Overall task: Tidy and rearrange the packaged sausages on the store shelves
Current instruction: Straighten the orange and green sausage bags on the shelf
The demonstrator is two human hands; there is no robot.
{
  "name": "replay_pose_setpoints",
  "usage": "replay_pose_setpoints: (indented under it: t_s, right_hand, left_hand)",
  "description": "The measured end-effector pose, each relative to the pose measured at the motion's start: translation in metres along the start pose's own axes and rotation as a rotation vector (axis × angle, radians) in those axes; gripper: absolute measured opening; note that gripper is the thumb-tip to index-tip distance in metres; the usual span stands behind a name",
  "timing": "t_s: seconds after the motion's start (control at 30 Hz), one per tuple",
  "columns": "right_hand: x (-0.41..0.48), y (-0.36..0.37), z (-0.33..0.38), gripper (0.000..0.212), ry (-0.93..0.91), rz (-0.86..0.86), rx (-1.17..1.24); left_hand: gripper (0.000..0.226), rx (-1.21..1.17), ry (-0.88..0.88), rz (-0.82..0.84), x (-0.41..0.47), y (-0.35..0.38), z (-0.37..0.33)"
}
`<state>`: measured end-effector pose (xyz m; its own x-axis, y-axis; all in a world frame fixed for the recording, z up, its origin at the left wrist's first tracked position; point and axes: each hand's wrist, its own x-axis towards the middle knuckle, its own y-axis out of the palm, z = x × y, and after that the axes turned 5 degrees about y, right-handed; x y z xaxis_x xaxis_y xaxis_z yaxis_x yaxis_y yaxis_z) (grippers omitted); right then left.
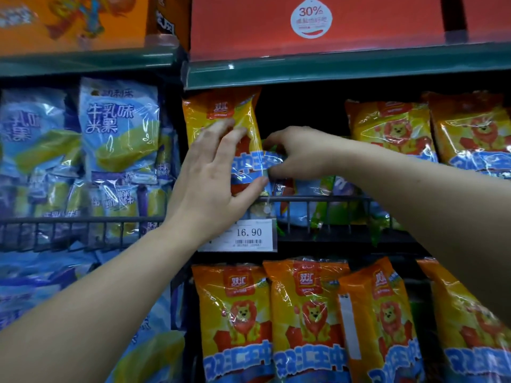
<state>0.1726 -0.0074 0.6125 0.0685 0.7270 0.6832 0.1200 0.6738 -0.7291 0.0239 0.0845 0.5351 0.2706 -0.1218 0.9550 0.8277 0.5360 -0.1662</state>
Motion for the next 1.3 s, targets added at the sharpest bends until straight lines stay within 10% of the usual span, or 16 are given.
replay_pose_setpoints:
  t_s: [1.3]
  right_hand:
    - [-0.043,0.008,-0.025,0.040,0.405,-0.488,0.590]
  left_hand:
    - [0.073,-0.030,-0.079,0.140,0.006,-0.009,-0.006]
